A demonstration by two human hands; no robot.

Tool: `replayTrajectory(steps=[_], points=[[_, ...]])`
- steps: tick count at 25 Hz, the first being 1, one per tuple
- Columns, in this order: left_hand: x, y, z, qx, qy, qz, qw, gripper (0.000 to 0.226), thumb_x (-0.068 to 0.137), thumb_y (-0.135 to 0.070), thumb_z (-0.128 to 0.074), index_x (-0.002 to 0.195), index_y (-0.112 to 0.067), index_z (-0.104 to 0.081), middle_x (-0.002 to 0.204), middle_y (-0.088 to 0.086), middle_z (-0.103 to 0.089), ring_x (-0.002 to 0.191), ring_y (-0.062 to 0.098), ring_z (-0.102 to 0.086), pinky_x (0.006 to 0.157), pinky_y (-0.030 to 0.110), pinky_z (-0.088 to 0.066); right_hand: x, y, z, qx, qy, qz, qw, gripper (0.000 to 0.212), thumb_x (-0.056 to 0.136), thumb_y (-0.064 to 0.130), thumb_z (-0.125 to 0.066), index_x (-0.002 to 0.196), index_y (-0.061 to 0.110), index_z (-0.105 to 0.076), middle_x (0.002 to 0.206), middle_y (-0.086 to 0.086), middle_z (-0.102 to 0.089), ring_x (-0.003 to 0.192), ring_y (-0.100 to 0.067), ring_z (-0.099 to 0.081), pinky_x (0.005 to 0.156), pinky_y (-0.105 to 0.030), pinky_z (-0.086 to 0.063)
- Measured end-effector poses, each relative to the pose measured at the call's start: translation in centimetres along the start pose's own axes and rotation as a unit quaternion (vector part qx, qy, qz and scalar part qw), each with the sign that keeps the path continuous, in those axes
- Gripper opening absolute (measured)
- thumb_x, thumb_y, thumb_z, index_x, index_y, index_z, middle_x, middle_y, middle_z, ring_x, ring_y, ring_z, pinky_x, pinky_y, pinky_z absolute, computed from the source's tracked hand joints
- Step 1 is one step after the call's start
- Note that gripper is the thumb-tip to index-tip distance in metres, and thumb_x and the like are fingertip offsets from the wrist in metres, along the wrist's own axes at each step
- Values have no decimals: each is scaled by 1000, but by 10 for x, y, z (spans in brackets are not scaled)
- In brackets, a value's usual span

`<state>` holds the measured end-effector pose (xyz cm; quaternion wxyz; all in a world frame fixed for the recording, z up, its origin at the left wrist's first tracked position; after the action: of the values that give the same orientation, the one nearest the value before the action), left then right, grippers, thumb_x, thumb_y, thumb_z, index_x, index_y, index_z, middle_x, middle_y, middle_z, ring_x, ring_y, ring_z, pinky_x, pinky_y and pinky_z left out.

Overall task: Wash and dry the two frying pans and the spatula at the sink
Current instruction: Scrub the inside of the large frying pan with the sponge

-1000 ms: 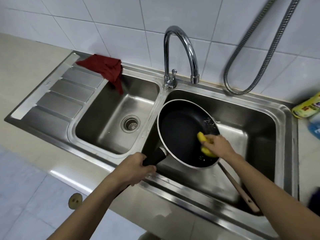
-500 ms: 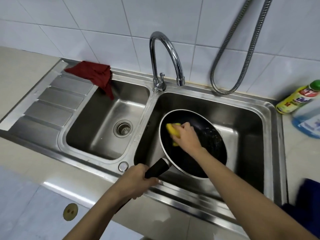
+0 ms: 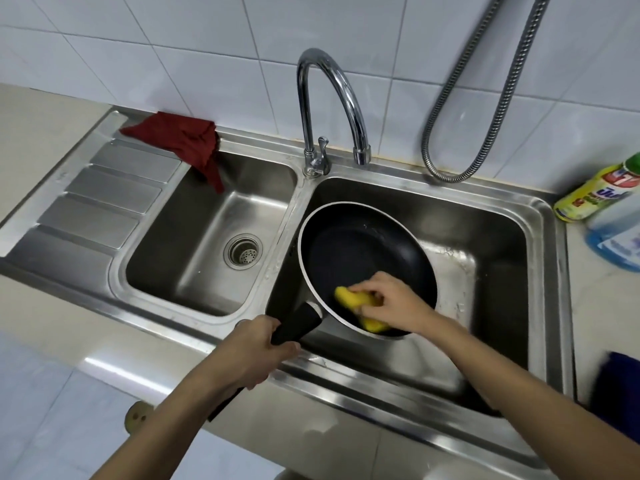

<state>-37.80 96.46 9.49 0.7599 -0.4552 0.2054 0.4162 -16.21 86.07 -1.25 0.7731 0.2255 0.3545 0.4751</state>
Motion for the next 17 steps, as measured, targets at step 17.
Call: replayTrajectory(steps=[17], points=[[16,13,-21,-127,14,30,991,19,91,-24,-63,80,-11,-54,50,4,-41,31,12,-34,37,24,-28,1,-24,9,-69,16,-98,993,45,78,40,-64,123,36,-59,110,-9,-51,108,-29,-54,96,-29,-40]])
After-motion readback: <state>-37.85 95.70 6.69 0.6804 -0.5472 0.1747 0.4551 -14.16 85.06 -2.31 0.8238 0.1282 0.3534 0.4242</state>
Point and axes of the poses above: each hand's wrist, its own x-axis towards the middle knuckle, its own z-axis out of the back of the hand, y = z × x, the point moved 5 cm from there along x, towards the middle knuckle
